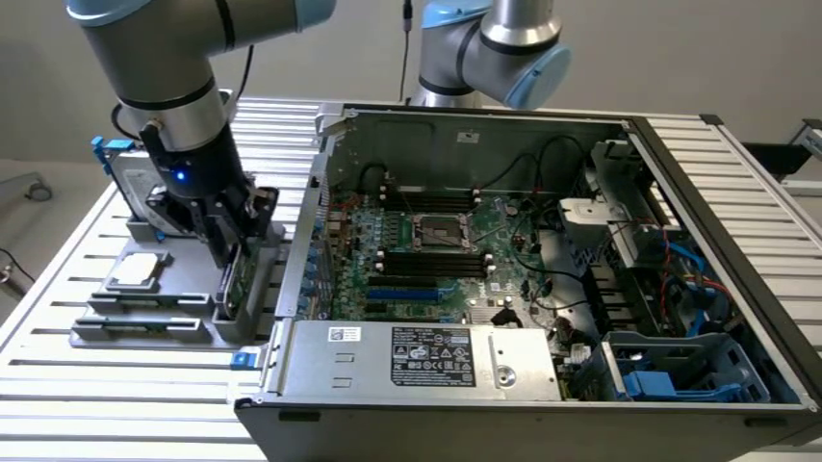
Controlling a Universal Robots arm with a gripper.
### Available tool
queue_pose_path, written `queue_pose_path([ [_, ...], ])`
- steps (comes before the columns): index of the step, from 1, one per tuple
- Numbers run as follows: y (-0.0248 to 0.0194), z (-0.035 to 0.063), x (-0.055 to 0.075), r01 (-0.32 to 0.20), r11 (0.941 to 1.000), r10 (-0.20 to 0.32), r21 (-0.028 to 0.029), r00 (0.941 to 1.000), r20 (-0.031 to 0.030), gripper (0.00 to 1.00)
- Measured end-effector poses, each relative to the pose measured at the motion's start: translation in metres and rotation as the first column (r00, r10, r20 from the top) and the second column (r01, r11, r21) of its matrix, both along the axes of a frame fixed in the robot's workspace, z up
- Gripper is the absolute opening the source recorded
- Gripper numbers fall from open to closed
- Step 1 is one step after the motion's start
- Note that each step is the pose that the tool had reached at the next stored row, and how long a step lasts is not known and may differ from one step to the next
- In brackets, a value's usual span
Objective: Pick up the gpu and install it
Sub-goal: 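Pick up the gpu and move the gpu toward the slot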
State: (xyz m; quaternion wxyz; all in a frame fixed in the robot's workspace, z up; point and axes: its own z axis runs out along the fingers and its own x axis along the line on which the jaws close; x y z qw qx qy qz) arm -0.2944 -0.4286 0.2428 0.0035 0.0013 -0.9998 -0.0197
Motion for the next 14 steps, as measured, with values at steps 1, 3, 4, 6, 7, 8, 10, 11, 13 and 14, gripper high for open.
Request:
queue_pose_path([
  [1,-0.0001,-0.0011,0.0000,0.000,1.0000,0.000,-0.0002,1.0000,-0.0011,0.42],
  [3,-0.0002,-0.0026,0.0001,0.000,1.0000,0.000,-0.0008,1.0000,-0.0077,0.42],
  [4,-0.0002,-0.0030,0.0001,0.000,1.0000,0.000,-0.0013,0.9999,-0.0118,0.42],
  [6,-0.0003,-0.0035,0.0006,0.000,1.0000,0.000,-0.0016,0.9998,-0.0197,0.42],
  [7,-0.0003,-0.0036,0.0012,0.000,1.0000,0.000,-0.0019,0.9998,-0.0218,0.42],
  [8,-0.0004,-0.0037,0.0020,0.000,1.0000,0.000,-0.0019,0.9997,-0.0236,0.42],
  [10,-0.0005,-0.0038,0.0030,0.000,1.0000,0.000,-0.0023,0.9996,-0.0265,0.42],
  [11,-0.0004,-0.0037,0.0032,0.000,1.0000,0.000,-0.0035,0.9996,-0.0275,0.42],
  [13,-0.0005,-0.0037,0.0033,0.000,1.0000,0.000,-0.0092,0.9996,-0.0282,0.42],
  [14,-0.0004,-0.0038,0.0033,0.000,0.9999,0.000,-0.0132,0.9996,-0.0281,0.42],
])
